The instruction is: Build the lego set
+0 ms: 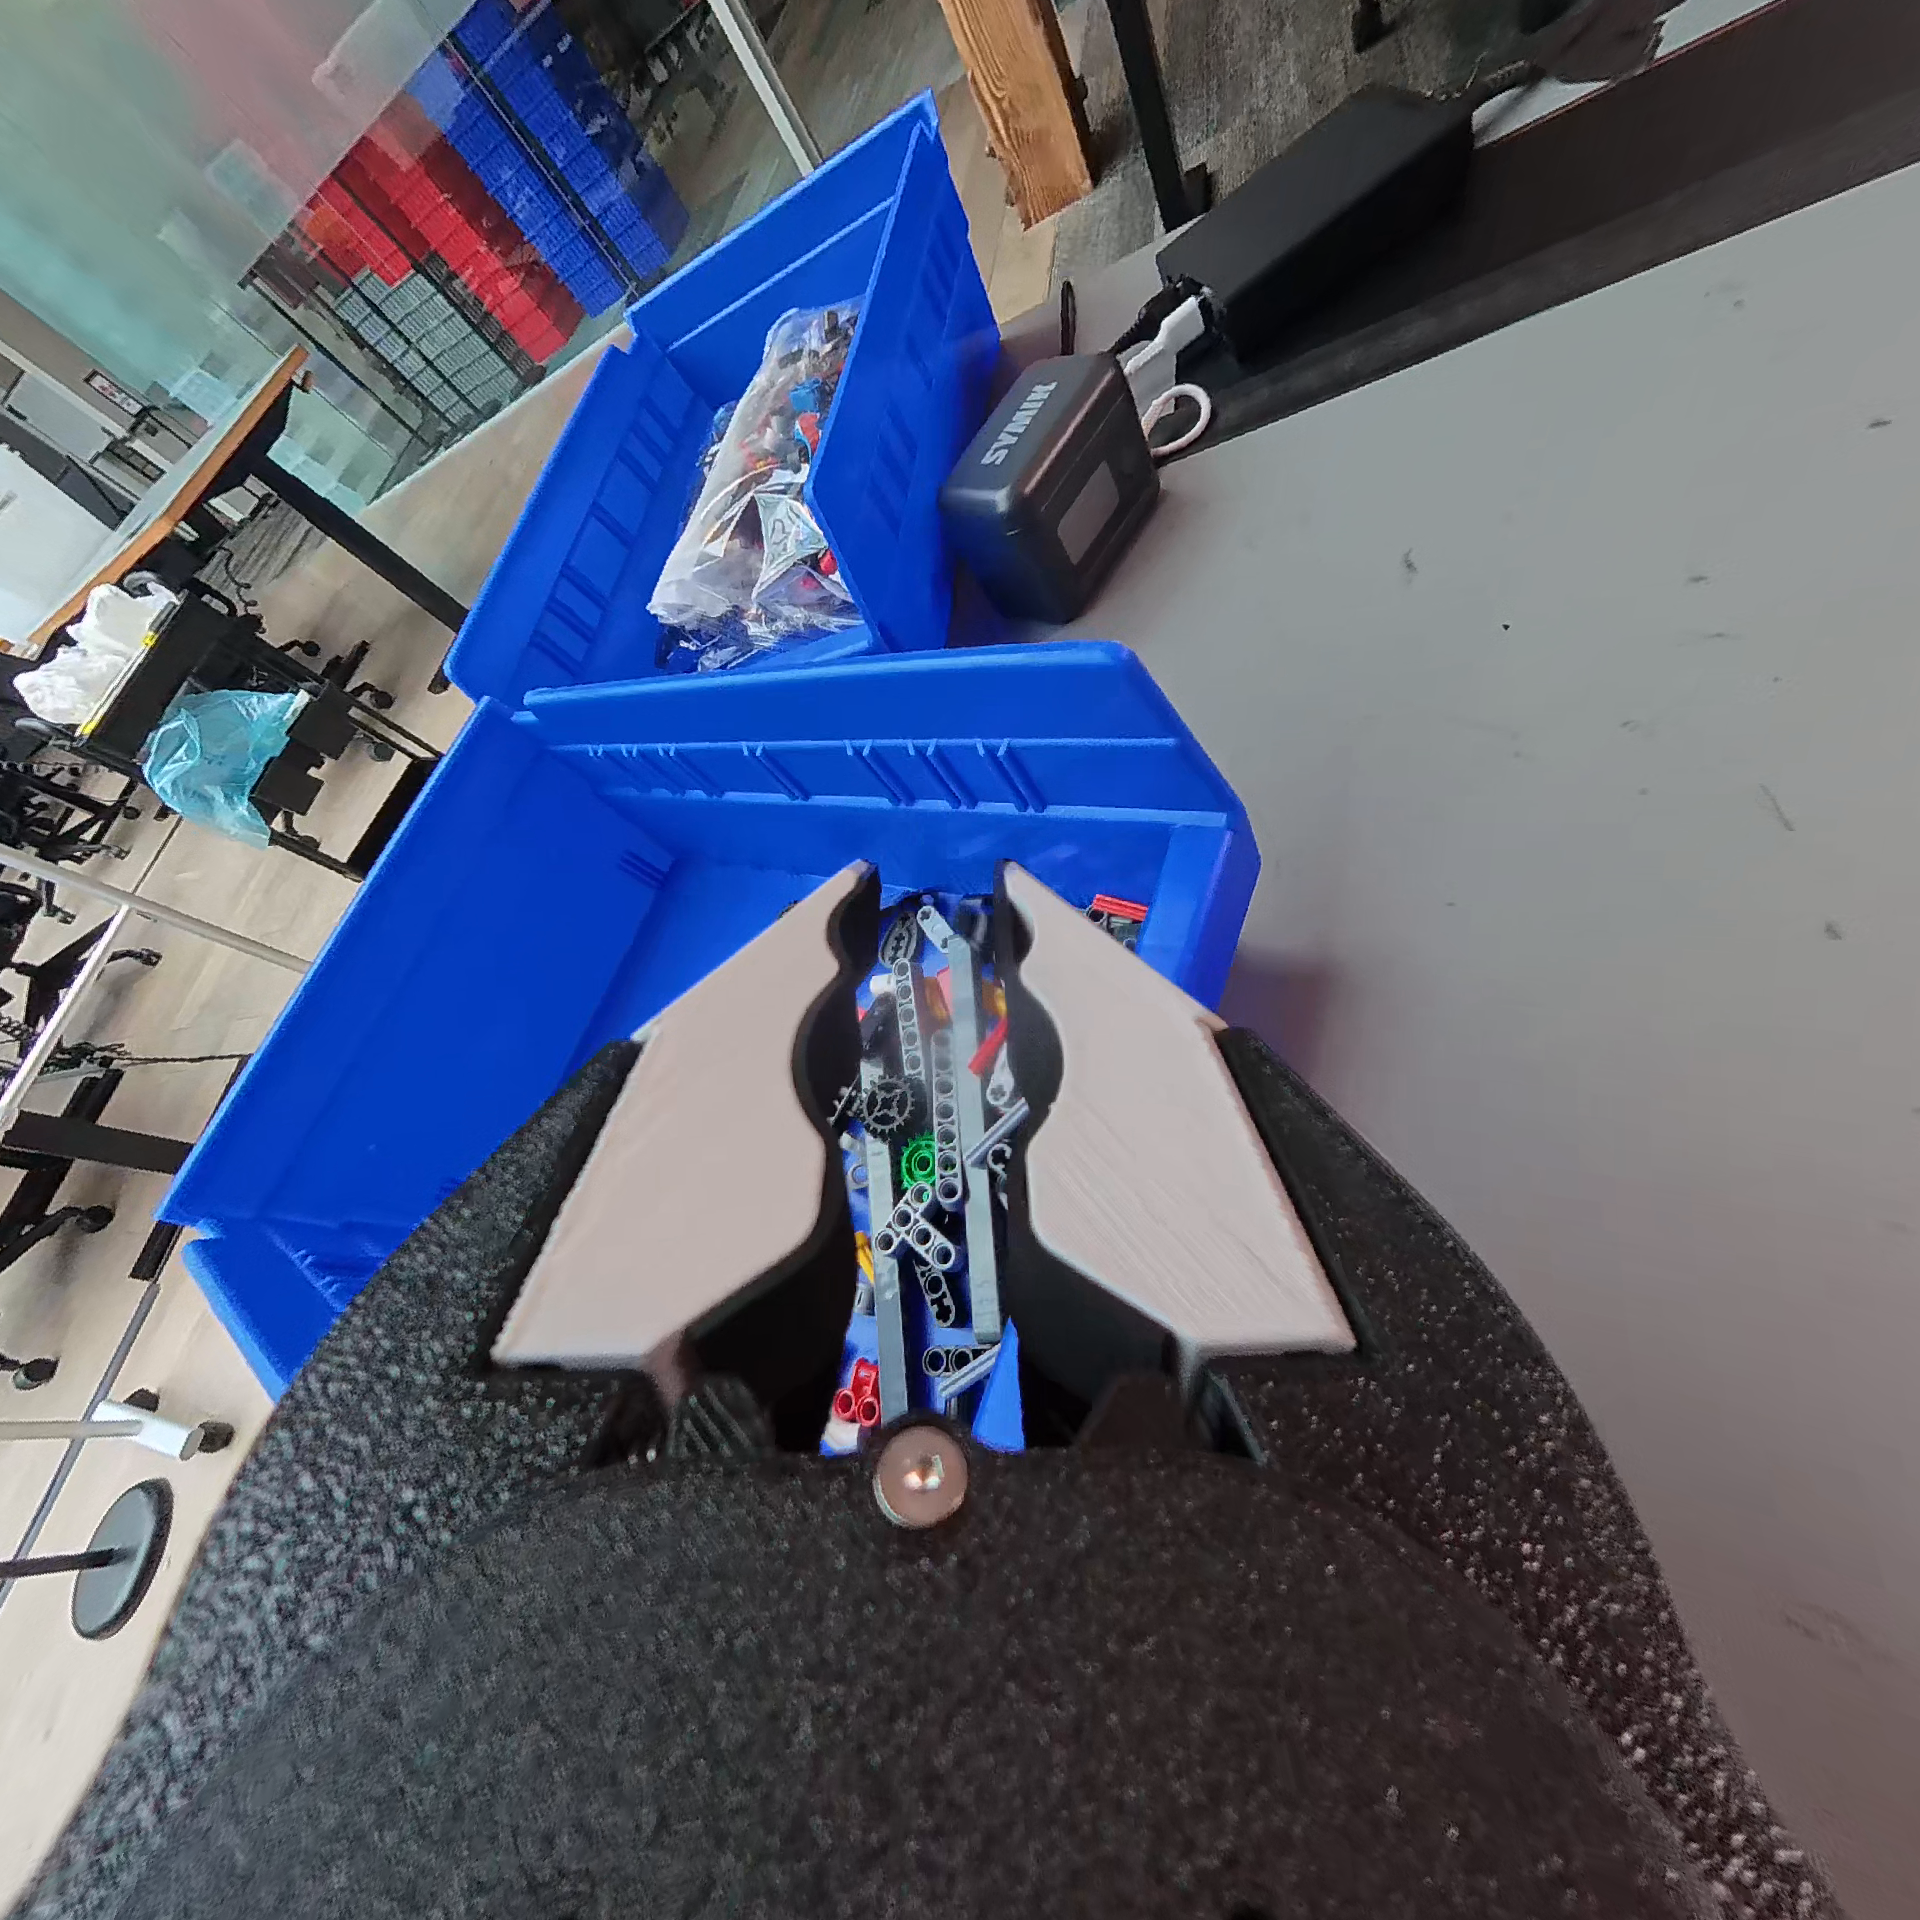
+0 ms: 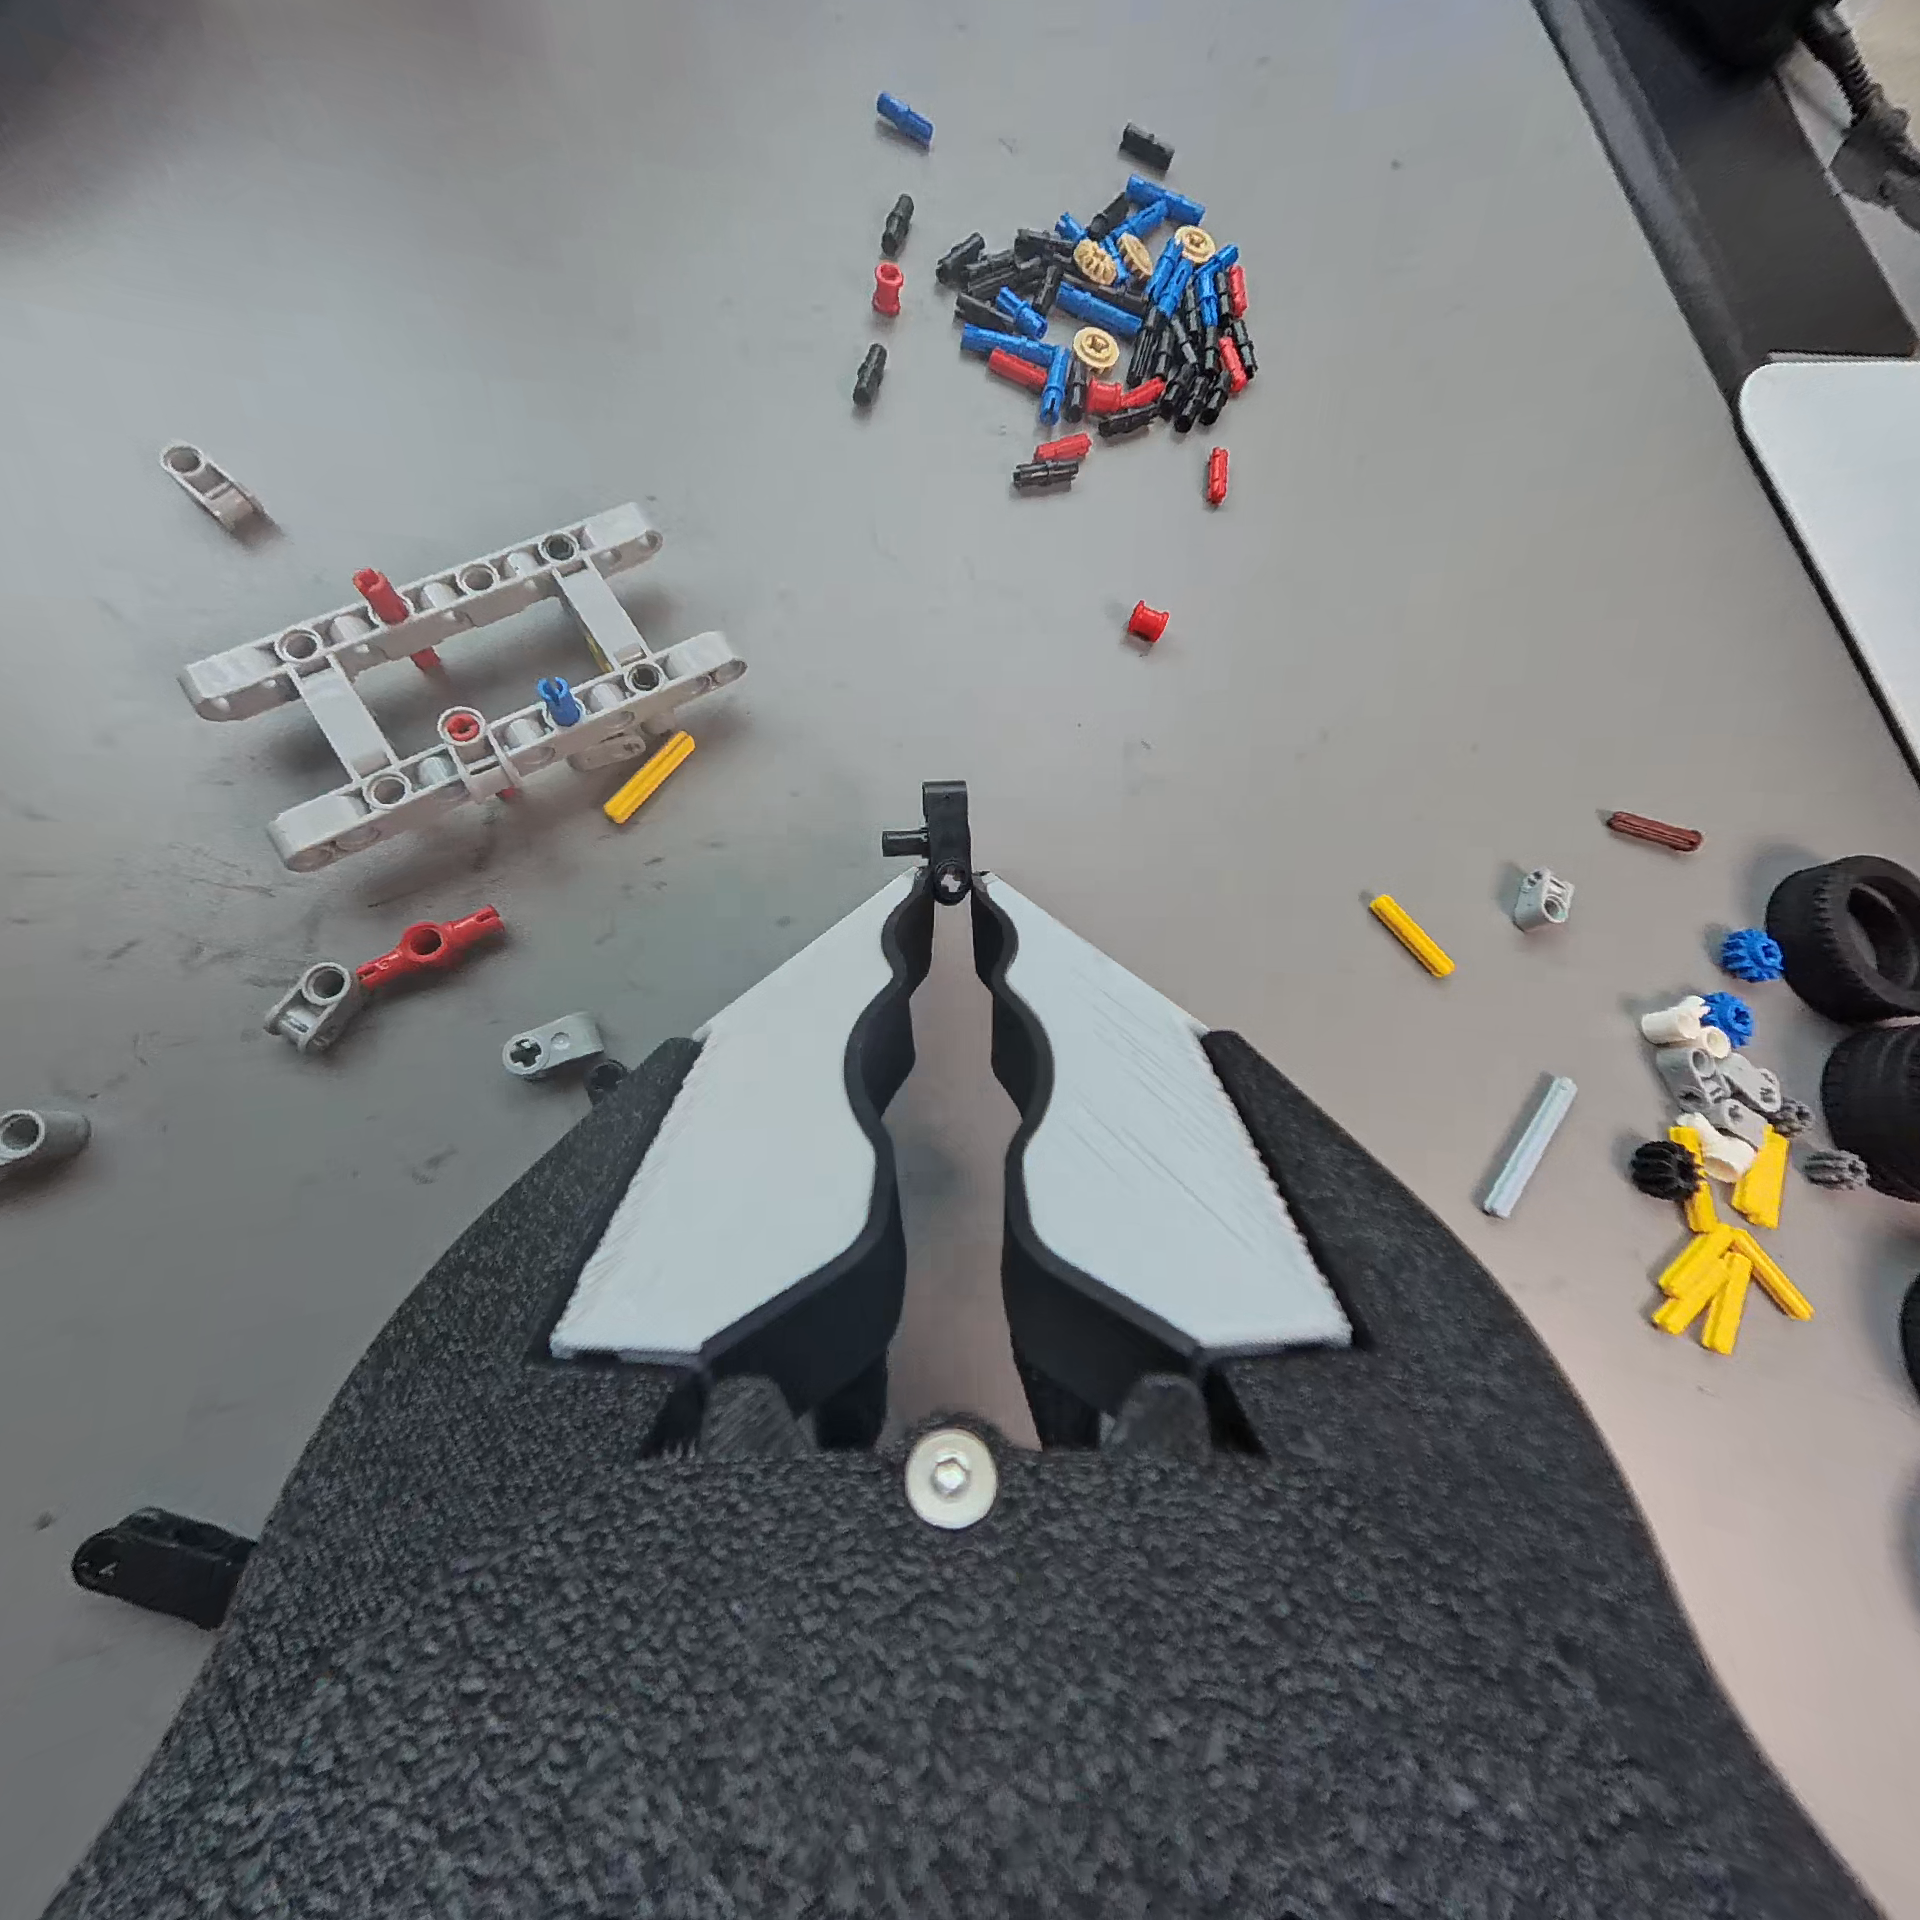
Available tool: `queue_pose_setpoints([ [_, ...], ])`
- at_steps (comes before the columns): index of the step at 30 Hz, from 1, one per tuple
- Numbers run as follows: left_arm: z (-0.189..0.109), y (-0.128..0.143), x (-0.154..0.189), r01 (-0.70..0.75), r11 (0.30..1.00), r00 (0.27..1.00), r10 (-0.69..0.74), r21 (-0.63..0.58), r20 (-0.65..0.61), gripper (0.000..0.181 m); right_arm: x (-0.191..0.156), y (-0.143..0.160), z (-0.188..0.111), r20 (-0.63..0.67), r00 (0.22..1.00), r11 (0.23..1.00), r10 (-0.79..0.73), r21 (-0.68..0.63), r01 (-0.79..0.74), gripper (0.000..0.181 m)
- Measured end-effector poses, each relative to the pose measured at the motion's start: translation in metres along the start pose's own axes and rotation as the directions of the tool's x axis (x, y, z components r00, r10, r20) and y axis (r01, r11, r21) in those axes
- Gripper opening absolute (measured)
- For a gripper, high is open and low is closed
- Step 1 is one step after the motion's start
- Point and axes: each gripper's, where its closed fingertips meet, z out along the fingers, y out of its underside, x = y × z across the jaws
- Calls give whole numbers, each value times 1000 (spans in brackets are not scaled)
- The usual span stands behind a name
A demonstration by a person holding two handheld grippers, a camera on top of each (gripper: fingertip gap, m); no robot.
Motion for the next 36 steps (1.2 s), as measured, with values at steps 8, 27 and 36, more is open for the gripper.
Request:
queue_pose_setpoints([
  [8,-108,-85,189,314,909,575,47,273,-817,20,3,-68,-29,-202,979,948,-10,311,74,7],
  [27,-209,-102,299,405,896,-180,-117,-182,-977,4,-16,-113,-52,-553,820,872,-148,319,372,7],
  [36,-212,-101,300,408,856,-316,-192,-316,-929,5,-22,-114,-52,-642,719,828,-266,229,511,7],
])
